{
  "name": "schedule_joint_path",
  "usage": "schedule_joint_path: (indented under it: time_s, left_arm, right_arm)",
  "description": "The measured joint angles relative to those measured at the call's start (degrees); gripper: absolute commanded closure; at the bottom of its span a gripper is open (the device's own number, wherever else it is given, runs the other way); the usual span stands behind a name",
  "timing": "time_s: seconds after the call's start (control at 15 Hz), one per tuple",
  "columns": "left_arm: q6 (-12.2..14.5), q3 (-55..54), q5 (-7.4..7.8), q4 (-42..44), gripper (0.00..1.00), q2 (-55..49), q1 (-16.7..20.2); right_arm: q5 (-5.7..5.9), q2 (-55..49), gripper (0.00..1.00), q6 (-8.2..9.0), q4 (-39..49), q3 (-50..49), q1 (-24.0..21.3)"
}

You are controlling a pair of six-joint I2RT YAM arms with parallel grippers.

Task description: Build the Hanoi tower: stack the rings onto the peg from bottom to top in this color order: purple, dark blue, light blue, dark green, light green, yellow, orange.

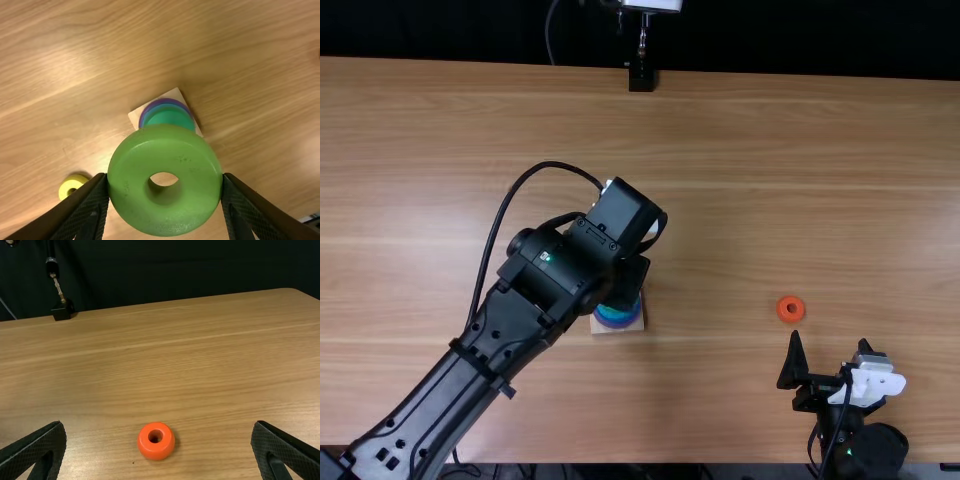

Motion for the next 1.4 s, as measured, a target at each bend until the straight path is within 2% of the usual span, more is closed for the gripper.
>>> schedule_joint_path:
  time_s: [1.13,1.27,1.33,1.4]
  left_arm:
    - [0.0,0.1,-0.02,0.0,0.98,3.8,-1.3]
    - [0.0,0.1,0.0,0.0,0.27,3.8,-1.3]
    - [0.0,0.1,-0.02,0.0,0.0,3.8,-1.3]
    - [0.0,0.1,0.0,-0.4,0.0,3.8,-1.3]
  right_arm:
    - [-0.04,0.0,0.0,0.0,0.0,0.0,0.0]
    - [-0.02,0.0,0.0,-0.02,0.0,0.0,0.0]
    - [-0.02,0.0,0.0,0.02,0.0,0.0,0.0]
    - [-0.02,0.0,0.0,0.04,0.0,0.0,0.0]
